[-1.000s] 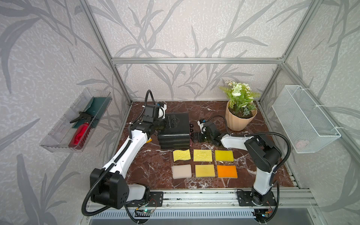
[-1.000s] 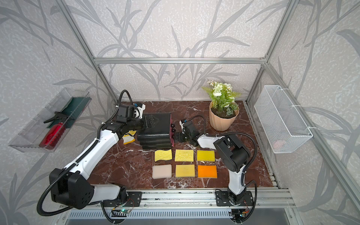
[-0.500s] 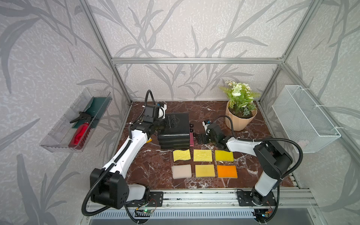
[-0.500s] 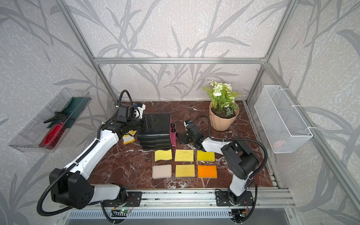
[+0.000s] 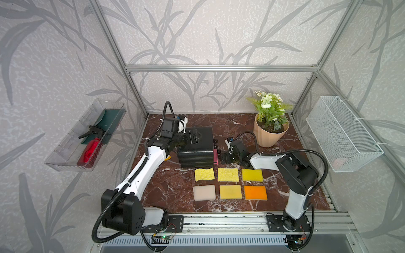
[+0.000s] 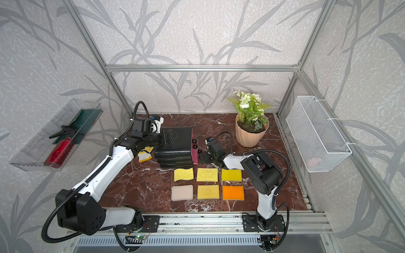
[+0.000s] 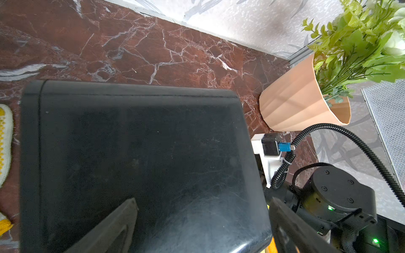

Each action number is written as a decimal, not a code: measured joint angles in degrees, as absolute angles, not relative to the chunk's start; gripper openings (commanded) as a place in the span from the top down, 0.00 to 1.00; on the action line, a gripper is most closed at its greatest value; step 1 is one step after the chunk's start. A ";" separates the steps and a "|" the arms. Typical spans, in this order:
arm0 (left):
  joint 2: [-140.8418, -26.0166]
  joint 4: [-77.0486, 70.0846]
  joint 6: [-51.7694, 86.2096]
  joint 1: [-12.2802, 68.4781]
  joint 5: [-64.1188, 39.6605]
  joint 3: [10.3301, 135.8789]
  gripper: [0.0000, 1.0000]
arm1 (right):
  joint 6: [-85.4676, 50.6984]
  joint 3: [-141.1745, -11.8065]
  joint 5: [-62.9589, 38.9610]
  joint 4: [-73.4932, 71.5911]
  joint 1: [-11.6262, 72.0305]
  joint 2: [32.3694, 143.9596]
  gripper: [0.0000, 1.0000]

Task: Take the sponge out of the drawer
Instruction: Close the drawer of the storage box.

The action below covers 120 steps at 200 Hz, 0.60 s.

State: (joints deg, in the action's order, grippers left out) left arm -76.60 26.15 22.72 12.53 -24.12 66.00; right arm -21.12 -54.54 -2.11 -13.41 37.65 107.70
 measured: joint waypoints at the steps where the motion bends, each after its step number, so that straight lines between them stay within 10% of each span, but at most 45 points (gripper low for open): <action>1: -76.60 26.11 22.72 12.53 -24.12 65.98 0.06 | -21.21 -54.63 -2.26 -13.47 37.71 107.77 0.01; 120: -76.09 28.03 21.54 12.53 -22.11 66.41 0.10 | -19.77 -56.45 -0.51 -13.41 41.04 107.39 0.01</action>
State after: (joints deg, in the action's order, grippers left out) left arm -76.09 28.03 21.54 12.53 -22.11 66.41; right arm -19.77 -56.45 -0.51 -13.41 41.04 107.39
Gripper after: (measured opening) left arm 0.900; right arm 0.991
